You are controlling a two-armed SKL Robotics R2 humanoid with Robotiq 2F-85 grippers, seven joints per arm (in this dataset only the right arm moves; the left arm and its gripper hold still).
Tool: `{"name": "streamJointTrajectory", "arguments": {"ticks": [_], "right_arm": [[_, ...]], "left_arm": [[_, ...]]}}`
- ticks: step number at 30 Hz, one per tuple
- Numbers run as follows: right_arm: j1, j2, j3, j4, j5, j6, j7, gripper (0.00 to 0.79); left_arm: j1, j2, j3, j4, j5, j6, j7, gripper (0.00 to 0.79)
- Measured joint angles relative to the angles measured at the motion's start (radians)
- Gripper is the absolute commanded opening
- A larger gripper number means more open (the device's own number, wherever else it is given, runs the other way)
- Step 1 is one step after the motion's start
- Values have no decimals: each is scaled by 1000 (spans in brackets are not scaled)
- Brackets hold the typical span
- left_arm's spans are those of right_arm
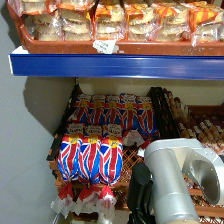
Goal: Pick up bread
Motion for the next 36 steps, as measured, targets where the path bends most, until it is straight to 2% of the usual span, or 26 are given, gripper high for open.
{"name": "streamJointTrajectory", "arguments": {"ticks": [18,31,36], "right_arm": [[5,3,-33,-6,-2,24,-18,18],[20,6,-140,-6,-2,35,-26,20],[28,11,-164,-6,16,35,-27,20]], "left_arm": [[0,0,0,0,0,0,0,0],[0,0,0,0,0,0,0,0],[0,0,0,0,0,0,0,0]]}}
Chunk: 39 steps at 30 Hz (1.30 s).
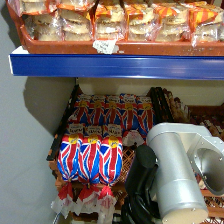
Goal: Pick up bread
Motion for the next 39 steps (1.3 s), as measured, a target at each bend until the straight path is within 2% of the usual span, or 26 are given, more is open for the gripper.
{"name": "streamJointTrajectory", "arguments": {"ticks": [15,39], "right_arm": [[28,29,-9,9,105,-3,-12,19],[81,115,-1,43,305,-16,-29,19]], "left_arm": [[0,0,0,0,0,0,0,0],[0,0,0,0,0,0,0,0]]}}
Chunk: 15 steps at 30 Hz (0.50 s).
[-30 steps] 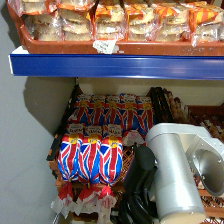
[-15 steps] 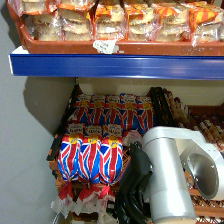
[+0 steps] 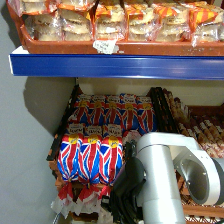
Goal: Pick up bread
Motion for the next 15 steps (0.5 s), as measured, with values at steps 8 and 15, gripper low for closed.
{"name": "streamJointTrajectory", "arguments": {"ticks": [8,15], "right_arm": [[11,30,15,28,56,0,-10,26],[20,52,32,53,104,-1,-16,117]], "left_arm": [[0,0,0,0,0,0,0,0],[0,0,0,0,0,0,0,0]]}}
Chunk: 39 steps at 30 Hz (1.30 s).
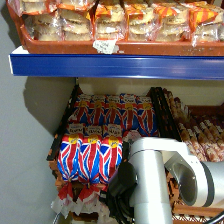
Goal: Pick up bread
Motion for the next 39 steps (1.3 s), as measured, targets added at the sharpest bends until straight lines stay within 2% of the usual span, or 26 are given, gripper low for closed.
{"name": "streamJointTrajectory", "arguments": {"ticks": [8,11,12,13,15,18,22,31,39], "right_arm": [[12,20,24,26,53,-1,-3,226],[16,34,33,42,73,-2,-3,309],[17,37,35,47,77,-2,-3,380],[17,42,38,55,81,-2,-3,413],[18,52,42,75,85,-4,-2,451],[17,70,50,115,87,-7,3,555],[14,91,59,157,93,-14,11,576],[7,132,88,210,128,-40,31,785],[7,162,109,257,170,-61,42,785]], "left_arm": [[0,0,0,0,0,0,0,0],[0,0,0,0,0,0,0,0],[0,0,0,0,0,0,0,0],[0,0,0,0,0,0,0,0],[0,0,0,0,0,0,0,0],[0,0,0,0,0,0,0,0],[0,0,0,0,0,0,0,0],[0,0,0,0,0,0,0,0],[0,0,0,0,0,0,0,0]]}}
